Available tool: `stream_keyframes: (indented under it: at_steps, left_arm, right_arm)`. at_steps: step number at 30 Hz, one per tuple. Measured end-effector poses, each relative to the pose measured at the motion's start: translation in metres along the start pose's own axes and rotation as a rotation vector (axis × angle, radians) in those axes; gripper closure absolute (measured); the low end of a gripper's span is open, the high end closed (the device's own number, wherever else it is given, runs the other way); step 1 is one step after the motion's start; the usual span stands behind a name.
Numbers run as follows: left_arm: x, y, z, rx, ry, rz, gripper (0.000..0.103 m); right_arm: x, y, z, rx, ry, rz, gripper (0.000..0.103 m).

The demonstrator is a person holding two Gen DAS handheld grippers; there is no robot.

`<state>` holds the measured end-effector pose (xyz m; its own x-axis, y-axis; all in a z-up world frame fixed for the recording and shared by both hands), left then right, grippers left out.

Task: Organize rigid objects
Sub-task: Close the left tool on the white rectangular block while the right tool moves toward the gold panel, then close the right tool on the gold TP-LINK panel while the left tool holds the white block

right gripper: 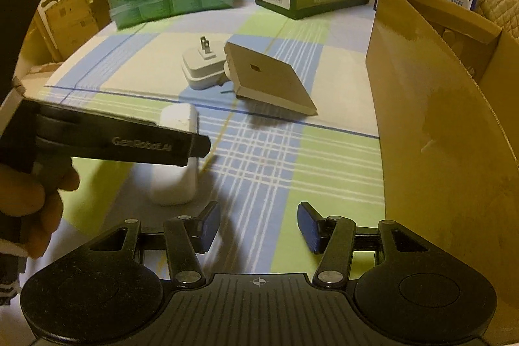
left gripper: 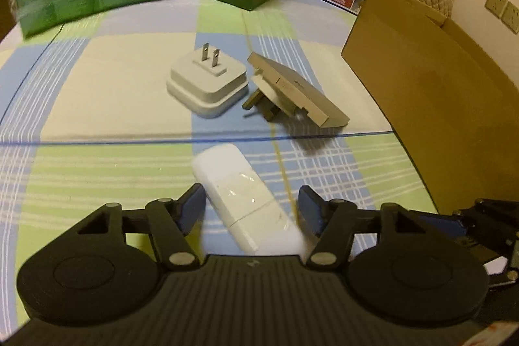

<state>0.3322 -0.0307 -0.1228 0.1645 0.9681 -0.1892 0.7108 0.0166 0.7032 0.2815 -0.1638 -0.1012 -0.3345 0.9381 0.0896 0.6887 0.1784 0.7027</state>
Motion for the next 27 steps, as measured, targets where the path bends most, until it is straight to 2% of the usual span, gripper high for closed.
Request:
stream_keyframes:
  at_steps: [2,5,8,15,18,24,27]
  left_arm:
    - [-0.003,0.001,0.004,-0.002,0.007,0.03,0.045]
    - [-0.008,-0.001,0.004,0.01,0.05,0.151,0.059]
    - [-0.004,-0.004,-0.001,0.026,0.044,0.186,0.067]
    - [0.032,-0.004,-0.01,0.049,0.097,0.179,0.068]
    - [0.051,-0.001,-0.013,0.043,0.116,0.141,0.068]
    - [0.067,0.004,-0.014,0.037,0.132,0.121,0.068]
    - [0.065,0.005,-0.012,0.039,0.122,0.126,0.068]
  right_arm:
    - [0.0,-0.001,0.0,0.002,-0.001,-0.008,0.053]
    - [-0.001,-0.001,0.001,0.001,0.001,-0.003,0.053]
    - [-0.003,0.002,-0.001,-0.021,0.002,0.014,0.053]
    - [-0.006,0.027,-0.007,-0.156,0.027,0.046,0.052]
    - [-0.007,0.043,-0.001,-0.22,0.002,0.019,0.048]
    - [-0.012,0.061,0.019,-0.265,0.062,0.094,0.047]
    - [-0.015,0.069,0.031,-0.263,0.048,0.095,0.046]
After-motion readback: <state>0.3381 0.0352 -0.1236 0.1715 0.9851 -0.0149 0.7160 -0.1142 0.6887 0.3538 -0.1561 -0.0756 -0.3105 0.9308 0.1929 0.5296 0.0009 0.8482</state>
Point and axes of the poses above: each gripper's, at about its wrist camera, not at the fingertips, and z roughly the way its jaws point, x to its left, y to its top, the point moved 6 cm from there along z, roughly the way its jaws point, and after that the axes turned 7 degrees about -x, right-handed, at the moved point
